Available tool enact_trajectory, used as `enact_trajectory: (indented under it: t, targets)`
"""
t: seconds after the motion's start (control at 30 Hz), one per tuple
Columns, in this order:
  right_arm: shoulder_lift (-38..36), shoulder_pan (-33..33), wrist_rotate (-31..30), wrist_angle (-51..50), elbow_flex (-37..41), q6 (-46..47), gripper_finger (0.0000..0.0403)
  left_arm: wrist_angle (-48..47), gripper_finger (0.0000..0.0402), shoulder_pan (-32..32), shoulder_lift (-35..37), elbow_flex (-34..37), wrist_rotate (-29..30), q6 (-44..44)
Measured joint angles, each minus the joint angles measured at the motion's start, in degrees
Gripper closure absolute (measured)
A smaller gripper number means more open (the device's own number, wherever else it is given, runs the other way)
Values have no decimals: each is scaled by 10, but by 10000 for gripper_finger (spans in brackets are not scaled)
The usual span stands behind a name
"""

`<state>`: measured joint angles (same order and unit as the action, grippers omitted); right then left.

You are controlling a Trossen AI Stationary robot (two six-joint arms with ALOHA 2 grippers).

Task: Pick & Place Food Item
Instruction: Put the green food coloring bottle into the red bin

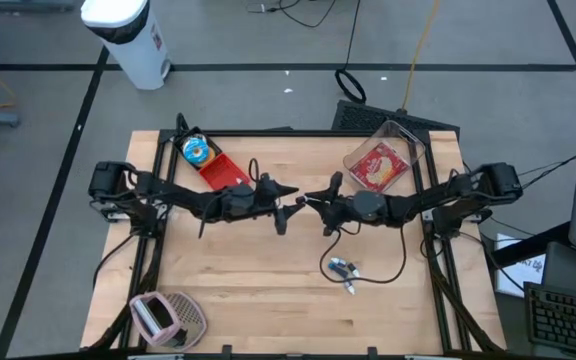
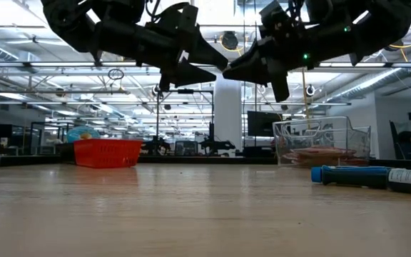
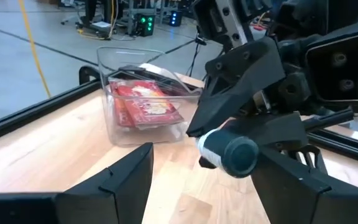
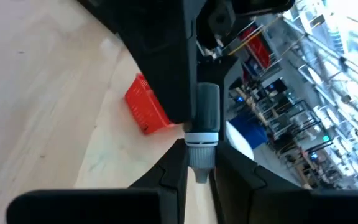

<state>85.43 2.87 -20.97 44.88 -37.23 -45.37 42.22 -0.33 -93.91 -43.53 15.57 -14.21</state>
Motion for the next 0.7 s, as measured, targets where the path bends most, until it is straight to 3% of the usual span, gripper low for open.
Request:
enact_trajectory:
  t: [0.7]
  targets:
    - [0, 3, 3, 15, 0, -8, 351, 29, 144, 12, 0, 0, -27, -43]
